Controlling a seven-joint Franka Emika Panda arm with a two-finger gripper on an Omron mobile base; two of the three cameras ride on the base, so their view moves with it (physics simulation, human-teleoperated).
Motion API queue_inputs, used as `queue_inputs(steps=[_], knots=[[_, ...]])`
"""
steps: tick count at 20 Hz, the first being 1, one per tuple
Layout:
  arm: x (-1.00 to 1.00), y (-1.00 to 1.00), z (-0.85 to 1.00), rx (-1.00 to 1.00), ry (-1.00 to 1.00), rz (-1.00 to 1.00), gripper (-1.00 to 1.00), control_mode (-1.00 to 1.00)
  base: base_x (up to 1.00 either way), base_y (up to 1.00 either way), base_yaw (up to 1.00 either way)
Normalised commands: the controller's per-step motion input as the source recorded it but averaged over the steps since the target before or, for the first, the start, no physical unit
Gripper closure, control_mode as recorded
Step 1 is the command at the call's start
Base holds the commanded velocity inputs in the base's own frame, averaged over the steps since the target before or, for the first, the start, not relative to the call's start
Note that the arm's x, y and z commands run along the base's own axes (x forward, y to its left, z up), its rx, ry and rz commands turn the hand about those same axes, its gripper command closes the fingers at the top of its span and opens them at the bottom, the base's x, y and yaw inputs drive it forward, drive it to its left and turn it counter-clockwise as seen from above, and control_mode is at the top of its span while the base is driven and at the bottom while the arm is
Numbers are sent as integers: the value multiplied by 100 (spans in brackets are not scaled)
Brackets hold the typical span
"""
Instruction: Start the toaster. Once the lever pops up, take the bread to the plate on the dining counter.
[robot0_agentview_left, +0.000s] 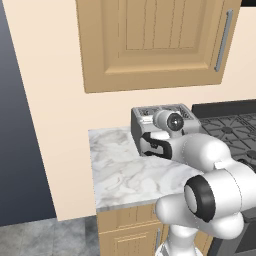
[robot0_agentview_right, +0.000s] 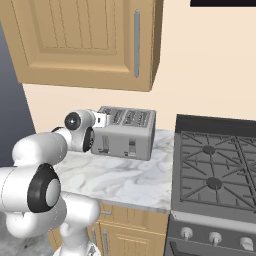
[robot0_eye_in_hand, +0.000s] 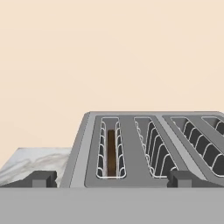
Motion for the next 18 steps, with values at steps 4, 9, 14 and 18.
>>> queue_inputs(steps=[4,9,14,18], knots=[[0,0,0,0,0,0,-100,-100,0,0,0],[0,0,0,0,0,0,-100,-100,0,0,0],[0,0,0,0,0,0,-100,-100,0,0,0],[0,0,0,0,0,0,-100,-100,0,0,0]])
